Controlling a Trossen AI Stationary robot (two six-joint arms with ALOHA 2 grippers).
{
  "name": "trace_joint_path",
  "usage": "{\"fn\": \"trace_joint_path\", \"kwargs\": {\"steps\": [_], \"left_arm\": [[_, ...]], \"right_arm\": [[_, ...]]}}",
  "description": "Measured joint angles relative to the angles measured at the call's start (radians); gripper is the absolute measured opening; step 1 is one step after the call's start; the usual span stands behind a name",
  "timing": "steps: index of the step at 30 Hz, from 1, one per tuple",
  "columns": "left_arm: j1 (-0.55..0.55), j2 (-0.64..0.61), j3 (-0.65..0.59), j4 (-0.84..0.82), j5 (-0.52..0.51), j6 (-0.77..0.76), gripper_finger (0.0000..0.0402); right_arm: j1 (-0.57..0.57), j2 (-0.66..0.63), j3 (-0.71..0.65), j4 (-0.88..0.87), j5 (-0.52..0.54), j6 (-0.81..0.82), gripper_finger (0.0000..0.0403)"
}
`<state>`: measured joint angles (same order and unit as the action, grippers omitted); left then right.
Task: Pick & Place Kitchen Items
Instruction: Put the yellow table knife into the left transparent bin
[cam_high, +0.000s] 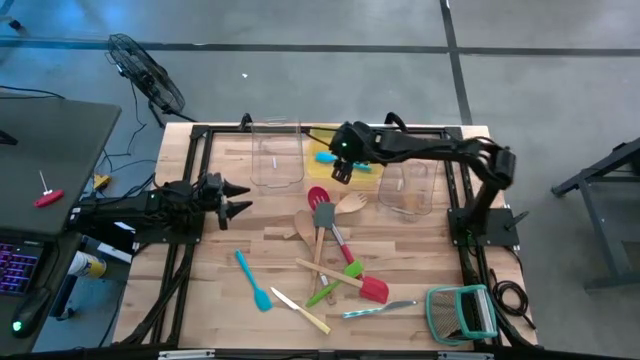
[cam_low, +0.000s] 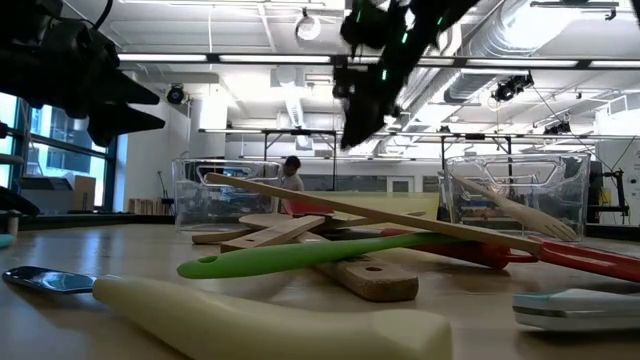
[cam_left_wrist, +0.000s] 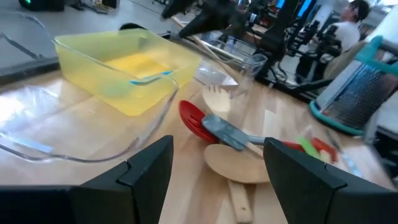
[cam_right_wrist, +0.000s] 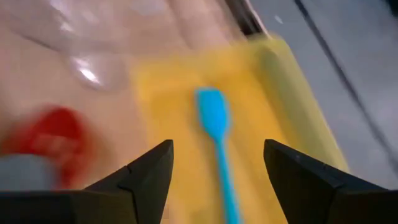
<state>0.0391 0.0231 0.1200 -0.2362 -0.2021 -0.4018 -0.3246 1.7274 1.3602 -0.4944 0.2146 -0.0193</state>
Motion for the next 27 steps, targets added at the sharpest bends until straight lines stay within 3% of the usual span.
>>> {"fn": "trace_joint_path", "kwargs": {"steps": [3,7,13,17,22,27], "left_arm": [[0.0,0.0,0.0,0.008,0.054,-0.003,0.0246],[0.0,0.001,0.0,0.084,0.193,0.003,0.0246],[-0.004,0.041,0.037,0.243,0.368,0.037,0.0246],[-0.051,0.123,0.115,0.241,0.368,0.075,0.0245],[-0.156,0.324,0.293,0.217,0.327,0.149,0.0245],[-0.288,0.599,0.541,-0.045,0.21,0.221,0.0245]], "right_arm": [[0.051,-0.074,0.0,0.012,-0.129,0.07,0.0242],[0.138,-0.139,0.0,0.019,-0.384,0.162,0.0242],[0.322,-0.145,0.0,0.029,-0.728,0.212,0.0243],[0.464,-0.132,0.0,0.065,-0.726,0.211,0.0243],[0.626,-0.131,0.0,0.138,-0.6,0.211,0.0243],[0.753,-0.137,0.0,0.212,-0.47,0.207,0.0243]]}}
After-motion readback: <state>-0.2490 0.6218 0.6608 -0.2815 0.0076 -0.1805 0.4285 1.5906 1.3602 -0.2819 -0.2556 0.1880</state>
